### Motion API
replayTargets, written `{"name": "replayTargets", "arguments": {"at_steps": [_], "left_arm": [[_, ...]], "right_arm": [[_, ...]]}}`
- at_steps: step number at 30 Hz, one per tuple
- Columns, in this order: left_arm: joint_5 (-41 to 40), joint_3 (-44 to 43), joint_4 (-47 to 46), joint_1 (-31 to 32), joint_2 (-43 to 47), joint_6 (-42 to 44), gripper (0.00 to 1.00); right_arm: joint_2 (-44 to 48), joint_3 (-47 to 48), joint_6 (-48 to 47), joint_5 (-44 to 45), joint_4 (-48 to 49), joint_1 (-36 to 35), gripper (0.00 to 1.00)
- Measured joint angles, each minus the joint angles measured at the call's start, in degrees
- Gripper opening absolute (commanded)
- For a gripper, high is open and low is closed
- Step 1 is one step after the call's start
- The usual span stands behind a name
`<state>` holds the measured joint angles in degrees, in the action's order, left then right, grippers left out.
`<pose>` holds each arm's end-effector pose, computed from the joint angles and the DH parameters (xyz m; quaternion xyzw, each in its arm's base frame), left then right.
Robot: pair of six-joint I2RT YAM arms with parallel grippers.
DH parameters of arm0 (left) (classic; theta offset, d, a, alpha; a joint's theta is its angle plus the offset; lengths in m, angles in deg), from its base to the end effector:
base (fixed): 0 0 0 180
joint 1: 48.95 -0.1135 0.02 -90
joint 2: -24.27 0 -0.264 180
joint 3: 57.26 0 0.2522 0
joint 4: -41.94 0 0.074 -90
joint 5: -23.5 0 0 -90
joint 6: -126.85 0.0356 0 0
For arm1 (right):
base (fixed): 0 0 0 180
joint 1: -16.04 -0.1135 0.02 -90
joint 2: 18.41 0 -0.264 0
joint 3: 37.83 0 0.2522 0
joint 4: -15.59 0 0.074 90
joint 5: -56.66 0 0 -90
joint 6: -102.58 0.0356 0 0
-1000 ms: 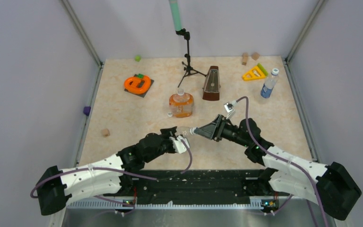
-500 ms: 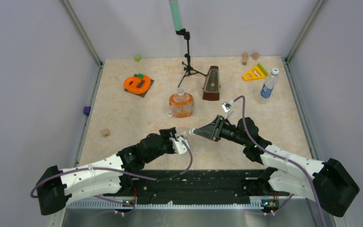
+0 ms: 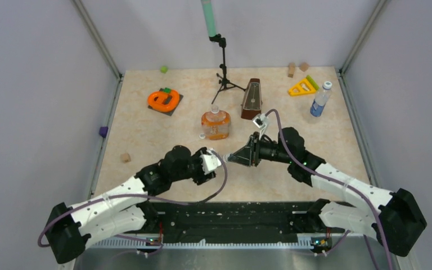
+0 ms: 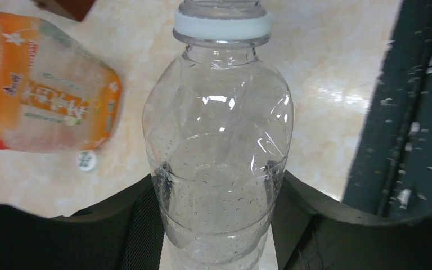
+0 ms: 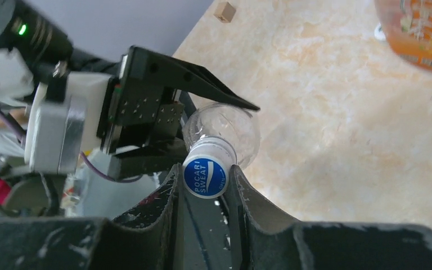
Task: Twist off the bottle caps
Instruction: Unscrew the bottle cap from the plastic bottle.
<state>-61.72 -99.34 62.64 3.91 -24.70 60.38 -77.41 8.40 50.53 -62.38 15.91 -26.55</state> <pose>0.1148 -0.1565 0.2317 0.5454 0.6583 -0.1656 0.4918 0.1596 0.1702 0.2614 -0.1874 0.7477 0.5410 0.3362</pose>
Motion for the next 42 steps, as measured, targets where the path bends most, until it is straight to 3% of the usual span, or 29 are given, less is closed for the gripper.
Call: {"name": "replayTargets", "arguments": {"at_steps": [6,11,16,24,31,42], "left_arm": [[23.2,-5.4,7.3,-10.1,-3.7,-5.7,0.0],[36.6,-10.1,16.3,-11.8,-10.0,-8.1,0.0],[44.8,-12.9,22.1,-11.8,-12.9,-7.9,0.0],[45.4,-12.9,22.9,-11.6,-11.0,-8.3,0.0],[44.1,-12.7,20.5,-10.9,-10.3,-8.7,0.0],[43.6,-12.7,16.2,-10.8,-9.2,-8.8,0.0]], "right_arm": [[0.2,3.8,-14.6,-4.7,-3.8,0.1,0.02],[0.3,4.7,-25.8,-12.5,-8.4,0.1,0.02],[-0.5,6.5,-31.8,-20.4,-9.5,0.2,0.01],[-1.2,7.5,-33.9,-24.8,-8.3,0.2,0.0],[3.3,3.1,-31.5,-23.6,-2.7,0.3,0.0],[7.6,2.8,-29.8,-19.8,-2.8,0.3,0.0]]}}
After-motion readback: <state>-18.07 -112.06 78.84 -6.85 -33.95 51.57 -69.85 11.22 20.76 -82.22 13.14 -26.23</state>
